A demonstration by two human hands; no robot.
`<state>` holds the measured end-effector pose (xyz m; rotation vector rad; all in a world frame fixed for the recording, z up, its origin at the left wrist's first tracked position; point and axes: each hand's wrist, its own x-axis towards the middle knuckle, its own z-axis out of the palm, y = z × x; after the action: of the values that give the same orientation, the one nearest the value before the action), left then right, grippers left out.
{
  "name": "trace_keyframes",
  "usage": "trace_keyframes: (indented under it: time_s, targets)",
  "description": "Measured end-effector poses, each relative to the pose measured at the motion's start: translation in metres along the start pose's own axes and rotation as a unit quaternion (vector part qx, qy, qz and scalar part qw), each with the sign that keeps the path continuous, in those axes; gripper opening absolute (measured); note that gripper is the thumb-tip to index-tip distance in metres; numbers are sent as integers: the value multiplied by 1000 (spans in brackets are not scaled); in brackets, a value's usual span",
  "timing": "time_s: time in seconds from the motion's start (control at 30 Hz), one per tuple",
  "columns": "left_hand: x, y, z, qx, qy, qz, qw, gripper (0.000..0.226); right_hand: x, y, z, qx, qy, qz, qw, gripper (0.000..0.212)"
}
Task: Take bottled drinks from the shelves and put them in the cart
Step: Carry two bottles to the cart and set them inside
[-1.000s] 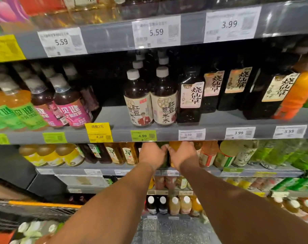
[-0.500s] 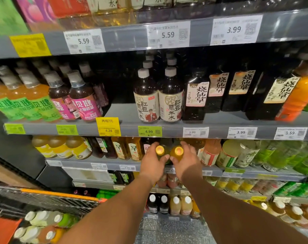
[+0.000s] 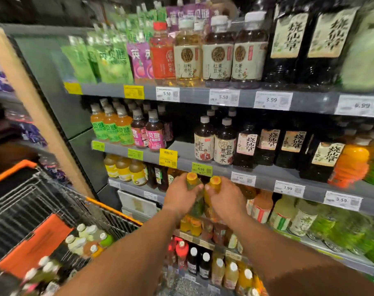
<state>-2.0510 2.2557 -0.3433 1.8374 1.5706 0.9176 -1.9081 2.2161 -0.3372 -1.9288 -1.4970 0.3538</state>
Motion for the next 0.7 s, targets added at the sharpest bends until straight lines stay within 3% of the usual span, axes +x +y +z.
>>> trace_keyframes:
  time_s: [0.27,0.53,0.7]
  targets:
    - [-70,-7,-118,23,129,-56,990,33,-36,-104,5,35,-85,-128,988,26]
    - [-134,-83,-230,68,238,-144,958,23,-90,-214,90,75,-186,-221,954,24]
    - [-154,-145,-269,98,249,-210,940,21,-118,-254,157,73,-235,-244,938,24]
